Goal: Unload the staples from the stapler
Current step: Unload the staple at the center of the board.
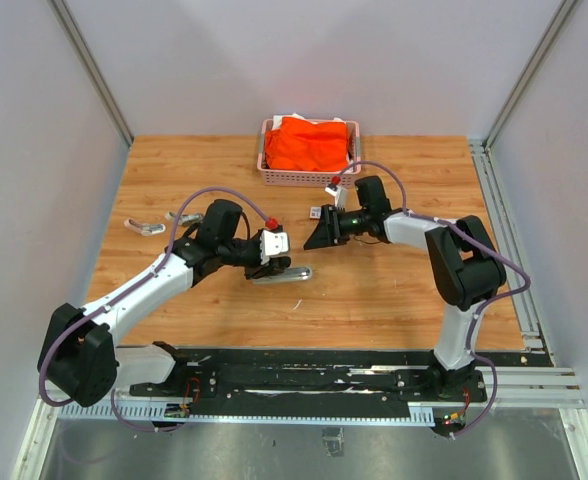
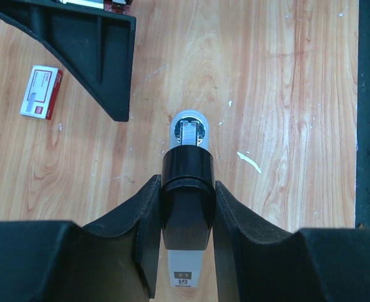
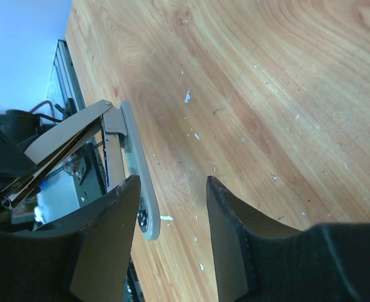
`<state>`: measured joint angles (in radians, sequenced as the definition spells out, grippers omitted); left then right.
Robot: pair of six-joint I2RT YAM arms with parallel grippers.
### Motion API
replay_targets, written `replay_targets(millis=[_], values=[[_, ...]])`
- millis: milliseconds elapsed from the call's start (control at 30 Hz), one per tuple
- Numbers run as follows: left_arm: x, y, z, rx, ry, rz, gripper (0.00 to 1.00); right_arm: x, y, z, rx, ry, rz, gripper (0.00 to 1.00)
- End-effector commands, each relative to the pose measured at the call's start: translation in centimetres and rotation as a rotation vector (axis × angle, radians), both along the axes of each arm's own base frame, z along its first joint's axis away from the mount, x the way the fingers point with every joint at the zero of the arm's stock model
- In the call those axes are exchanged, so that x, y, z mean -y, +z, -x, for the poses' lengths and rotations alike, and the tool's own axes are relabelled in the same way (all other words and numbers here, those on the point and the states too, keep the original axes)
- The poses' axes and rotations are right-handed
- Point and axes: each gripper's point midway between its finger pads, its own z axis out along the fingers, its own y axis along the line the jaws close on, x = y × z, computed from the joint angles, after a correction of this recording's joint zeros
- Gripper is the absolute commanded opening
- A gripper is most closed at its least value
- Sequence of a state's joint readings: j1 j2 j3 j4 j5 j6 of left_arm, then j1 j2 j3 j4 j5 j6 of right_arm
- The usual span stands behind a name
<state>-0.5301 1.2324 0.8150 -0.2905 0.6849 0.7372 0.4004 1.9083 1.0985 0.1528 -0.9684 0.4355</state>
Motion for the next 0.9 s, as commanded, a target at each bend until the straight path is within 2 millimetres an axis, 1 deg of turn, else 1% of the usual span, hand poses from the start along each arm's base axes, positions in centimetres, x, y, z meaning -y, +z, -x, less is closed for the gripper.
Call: replay_targets(millis=[0, 133, 267, 333, 467, 733, 867], values=[[1.3, 3.2, -0.6, 0.090, -0.037, 0.080, 0.00, 0.4, 3.2, -0.2, 0.203, 0.085, -0.022, 0.49], [1.5, 3.1, -0.6, 0.078, -0.034, 0.092, 0.00, 0.7, 4.0, 0.1, 0.327, 0.138, -0.021, 0.52], [1.5, 3.1, -0.4, 0.078, -0.036, 0.104, 0.00, 0.4, 4.1, 1.6, 0.416, 0.239, -0.074, 0.55], [1.6, 3.2, -0.6, 0.078, -0.028, 0.110, 0.00, 0.1, 4.1, 2.5, 0.483, 0.295, -0.111, 0.56], [1.7, 3.4, -0.5, 0.064, -0.022, 0.123, 0.00, -0.4, 3.8, 3.9, 0.644, 0.390, -0.126, 0.56], [1.9, 3.0, -0.7, 0.025, 0.002, 0.133, 0.00, -1.0, 4.3, 5.8, 0.867, 0.507, -0.132, 0.57], [2.0, 2.9, -0.7, 0.014, -0.001, 0.131, 0.00, -1.4, 4.2, 6.8, 0.918, 0.557, -0.118, 0.57]])
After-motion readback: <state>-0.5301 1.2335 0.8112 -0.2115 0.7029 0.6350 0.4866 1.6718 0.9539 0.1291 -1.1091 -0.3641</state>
